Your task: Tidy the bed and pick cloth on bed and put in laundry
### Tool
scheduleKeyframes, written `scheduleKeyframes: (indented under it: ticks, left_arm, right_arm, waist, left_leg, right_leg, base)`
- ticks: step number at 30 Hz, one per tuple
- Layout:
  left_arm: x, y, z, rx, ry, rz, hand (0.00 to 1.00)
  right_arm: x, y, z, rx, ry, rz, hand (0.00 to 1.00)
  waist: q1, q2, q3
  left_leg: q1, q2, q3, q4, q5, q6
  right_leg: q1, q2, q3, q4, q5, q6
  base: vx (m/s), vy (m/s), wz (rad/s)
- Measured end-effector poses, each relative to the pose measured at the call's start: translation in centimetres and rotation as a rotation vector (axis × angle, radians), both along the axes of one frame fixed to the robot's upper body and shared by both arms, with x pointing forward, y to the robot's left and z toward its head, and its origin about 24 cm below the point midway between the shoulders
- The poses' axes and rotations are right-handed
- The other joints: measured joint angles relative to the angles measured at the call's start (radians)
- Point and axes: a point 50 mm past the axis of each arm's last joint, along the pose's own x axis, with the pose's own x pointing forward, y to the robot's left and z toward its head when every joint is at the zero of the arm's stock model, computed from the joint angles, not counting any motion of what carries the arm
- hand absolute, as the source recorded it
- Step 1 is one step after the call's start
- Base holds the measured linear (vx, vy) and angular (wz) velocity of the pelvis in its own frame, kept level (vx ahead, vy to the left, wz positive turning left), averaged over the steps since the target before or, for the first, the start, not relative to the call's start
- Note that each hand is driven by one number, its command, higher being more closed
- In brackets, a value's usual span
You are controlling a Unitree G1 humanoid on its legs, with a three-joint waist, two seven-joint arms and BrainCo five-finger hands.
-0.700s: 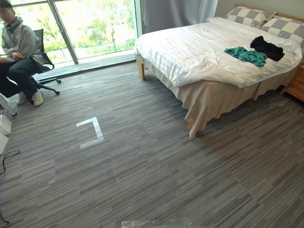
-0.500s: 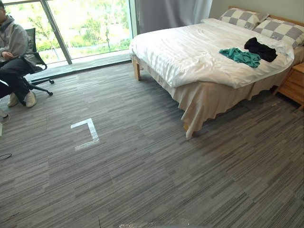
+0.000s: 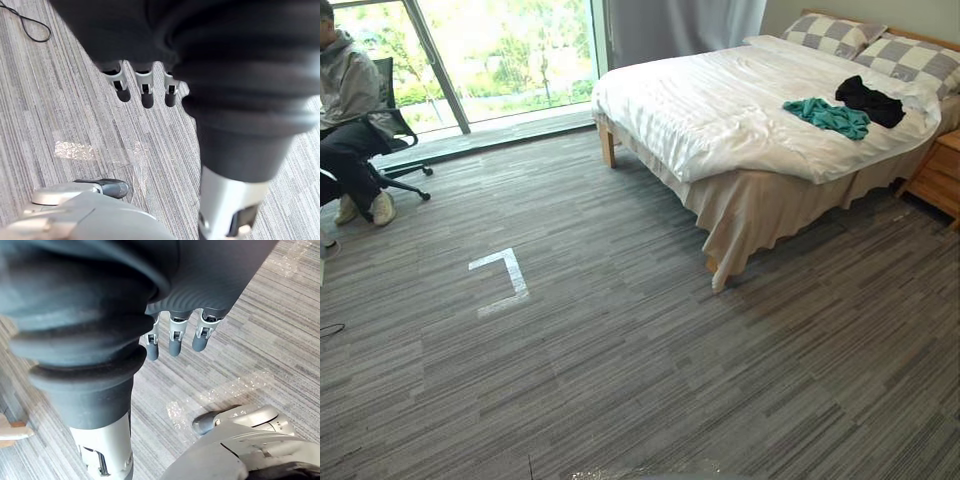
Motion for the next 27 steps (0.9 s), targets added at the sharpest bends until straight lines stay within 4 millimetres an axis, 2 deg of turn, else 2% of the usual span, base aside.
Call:
scheduleKeyframes:
  ticks: [8,12,14,15,16,17,18,19,20,21,22,23,24,25,26,27]
  left_arm:
    - [0.2,0.0,0.0,0.000,-0.005,-0.002,0.00]
    - [0.8,0.0,0.1,-0.003,-0.024,0.034,0.00]
    - [1.2,0.2,0.1,0.000,-0.036,0.041,0.00]
    - [1.4,0.2,0.2,0.000,-0.043,0.042,0.00]
    - [1.7,0.2,0.3,-0.002,-0.056,0.058,0.00]
    - [1.6,0.3,0.3,-0.004,-0.059,0.076,0.00]
    - [1.5,0.4,0.3,-0.001,-0.058,0.087,0.00]
    - [1.3,0.5,0.2,-0.002,-0.054,0.100,0.00]
    - [1.3,0.5,0.2,-0.003,-0.054,0.102,0.00]
    - [1.4,0.3,0.2,-0.008,-0.057,0.104,0.00]
    - [1.7,0.2,0.2,-0.011,-0.062,0.104,0.00]
    - [1.9,0.2,0.3,-0.011,-0.067,0.102,0.00]
    - [2.5,0.2,0.3,-0.013,-0.081,0.098,0.00]
    - [3.3,-0.1,0.4,-0.019,-0.098,0.095,0.00]
    - [3.8,-0.2,0.5,-0.022,-0.108,0.095,0.00]
    - [4.8,-0.5,0.6,-0.037,-0.135,0.123,0.00]
  right_arm:
    - [-0.1,0.0,0.0,0.007,-0.009,-0.044,0.00]
    - [0.4,-0.1,0.1,0.004,-0.031,-0.072,0.00]
    - [0.9,0.1,0.2,0.008,-0.058,-0.094,0.00]
    - [1.1,0.1,0.2,0.010,-0.069,-0.114,0.00]
    - [1.5,0.0,0.4,0.012,-0.092,-0.153,0.00]
    - [1.8,-0.1,0.4,0.012,-0.105,-0.169,0.00]
    - [2.1,0.2,0.5,0.023,-0.117,-0.189,0.00]
    - [1.9,0.0,0.5,0.021,-0.118,-0.218,0.00]
    - [1.7,-0.1,0.4,0.021,-0.115,-0.227,0.00]
    - [1.7,0.0,0.4,0.023,-0.114,-0.237,0.00]
    - [1.3,0.0,0.4,0.024,-0.109,-0.257,0.00]
    - [1.2,-0.1,0.4,0.024,-0.109,-0.268,0.00]
    - [1.3,-0.3,0.4,0.020,-0.114,-0.283,0.00]
    - [1.2,-0.5,0.4,0.019,-0.118,-0.307,0.00]
    - [1.1,-0.6,0.4,0.016,-0.115,-0.314,0.00]
    - [0.4,-0.7,0.4,0.013,-0.102,-0.340,0.00]
  waist:
    - [-0.003,0.001,0.017]
    - [0.003,0.001,0.040]
    - [-0.001,-0.004,0.059]
    - [0.000,-0.005,0.072]
    - [-0.001,-0.006,0.096]
    - [0.000,-0.001,0.106]
    - [-0.003,-0.003,0.115]
    - [-0.012,-0.005,0.118]
    - [-0.019,-0.003,0.118]
    - [-0.027,0.003,0.117]
    - [-0.029,0.012,0.117]
    - [-0.028,0.013,0.118]
    - [-0.028,0.020,0.123]
    - [-0.031,0.033,0.130]
    - [-0.033,0.039,0.134]
    - [-0.042,0.045,0.142]
  left_leg:
    - [0.001,0.006,0.042,-0.010,-0.001,-0.001]
    - [-0.009,0.019,0.096,-0.010,-0.004,-0.006]
    - [-0.023,0.023,0.138,0.004,-0.017,-0.016]
    - [-0.021,0.025,0.162,0.011,-0.032,-0.012]
    - [-0.013,0.031,0.192,0.023,-0.057,-0.002]
    - [-0.009,0.035,0.203,0.032,-0.065,-0.001]
    - [0.005,0.038,0.225,0.039,-0.070,0.004]
    - [0.023,0.050,0.241,0.046,-0.082,0.001]
    - [0.032,0.060,0.243,0.054,-0.091,-0.005]
    - [0.040,0.083,0.243,0.066,-0.105,-0.018]
    - [0.048,0.123,0.244,0.071,-0.122,-0.048]
    - [0.051,0.139,0.244,0.073,-0.127,-0.060]
    - [0.048,0.172,0.244,0.074,-0.136,-0.085]
    - [0.052,0.207,0.244,0.073,-0.144,-0.112]
    - [0.058,0.221,0.244,0.068,-0.148,-0.128]
    - [0.082,0.241,0.245,0.056,-0.153,-0.151]
  right_leg:
    - [-0.018,0.008,0.036,0.002,0.004,-0.004]
    - [-0.074,0.028,0.078,0.058,0.000,-0.004]
    - [-0.139,0.038,0.105,0.147,-0.032,-0.002]
    - [-0.176,0.041,0.102,0.218,-0.063,0.025]
    - [-0.253,0.042,0.061,0.378,-0.113,0.112]
    - [-0.297,0.036,0.027,0.464,-0.123,0.126]
    - [-0.350,0.015,-0.033,0.585,-0.138,0.118]
    - [-0.391,-0.032,-0.108,0.684,-0.153,0.095]
    - [-0.399,-0.053,-0.138,0.698,-0.158,0.086]
    - [-0.404,-0.080,-0.173,0.689,-0.163,0.077]
    - [-0.413,-0.103,-0.197,0.595,-0.160,0.073]
    - [-0.423,-0.111,-0.199,0.548,-0.154,0.070]
    - [-0.449,-0.123,-0.197,0.447,-0.124,0.063]
    - [-0.476,-0.135,-0.196,0.333,-0.054,0.068]
    - [-0.492,-0.144,-0.195,0.277,-0.009,0.079]
    - [-0.515,-0.169,-0.192,0.184,0.063,0.090]
  base:
    - [-0.01,-0.021,-0.14]
    - [-0.03,-0.027,-0.39]
    - [-0.07,-0.058,-0.70]
    - [-0.08,-0.075,-0.80]
    - [-0.12,-0.106,-0.76]
    - [-0.08,-0.088,-0.66]
    - [-0.02,-0.075,-0.42]
    - [0.03,-0.034,-0.31]
    - [0.09,-0.041,-0.16]
    - [0.16,-0.076,-0.10]
    - [0.23,-0.114,-0.11]
    - [0.32,-0.191,-0.17]
    - [0.40,-0.263,-0.11]
    - [0.54,-0.353,-0.08]
    - [0.48,-0.332,0.03]
    - [0.65,-0.466,0.13]
